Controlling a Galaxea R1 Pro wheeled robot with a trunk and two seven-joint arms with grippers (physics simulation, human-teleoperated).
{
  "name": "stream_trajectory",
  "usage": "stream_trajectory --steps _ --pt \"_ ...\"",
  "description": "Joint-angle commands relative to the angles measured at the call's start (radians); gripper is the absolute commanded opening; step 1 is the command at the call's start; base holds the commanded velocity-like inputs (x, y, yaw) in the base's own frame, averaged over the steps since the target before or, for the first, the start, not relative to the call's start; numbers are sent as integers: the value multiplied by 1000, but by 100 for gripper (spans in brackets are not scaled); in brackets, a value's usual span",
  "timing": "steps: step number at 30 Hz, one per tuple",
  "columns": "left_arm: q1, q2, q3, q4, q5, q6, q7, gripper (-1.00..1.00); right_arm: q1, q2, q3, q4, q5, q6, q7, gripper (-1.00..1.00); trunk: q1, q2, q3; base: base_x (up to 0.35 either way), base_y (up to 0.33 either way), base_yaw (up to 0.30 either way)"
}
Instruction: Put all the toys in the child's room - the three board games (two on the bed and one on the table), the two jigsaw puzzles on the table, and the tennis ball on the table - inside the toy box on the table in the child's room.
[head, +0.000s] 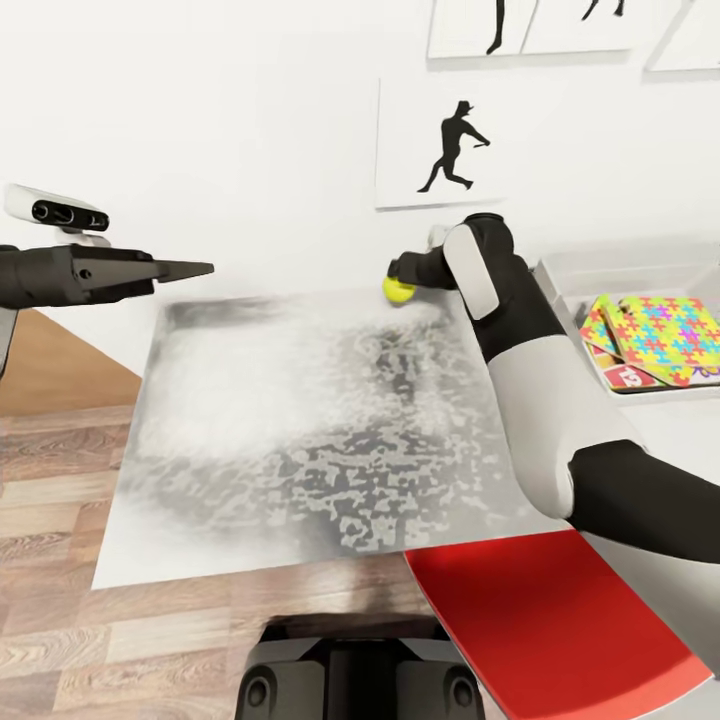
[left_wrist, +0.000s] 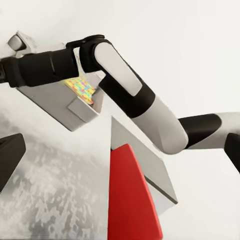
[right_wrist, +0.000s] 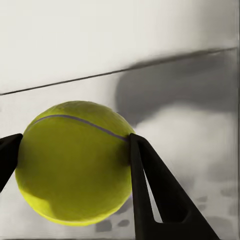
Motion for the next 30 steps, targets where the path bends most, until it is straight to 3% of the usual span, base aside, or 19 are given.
stream_trajectory --steps 1,7,24,30 --pt "4 2 -2 0 1 11 -4 100 -1 0 -17 -4 -13 12 -11 -100 1 -2 0 -18 0 0" --pt "13 5 -2 0 3 11 -6 100 -1 0 -39 -9 -13 44 -11 -100 1 -2 10 -164 -21 0" --pt "16 5 -2 0 6 11 -6 100 -2 0 -45 -18 -13 68 -12 -100 1 -2 38 -100 -13 -80" --pt "17 6 -2 0 4 11 -6 100 -2 0 -55 -97 -13 78 -14 -100 1 -2 48 -21 0 -124"
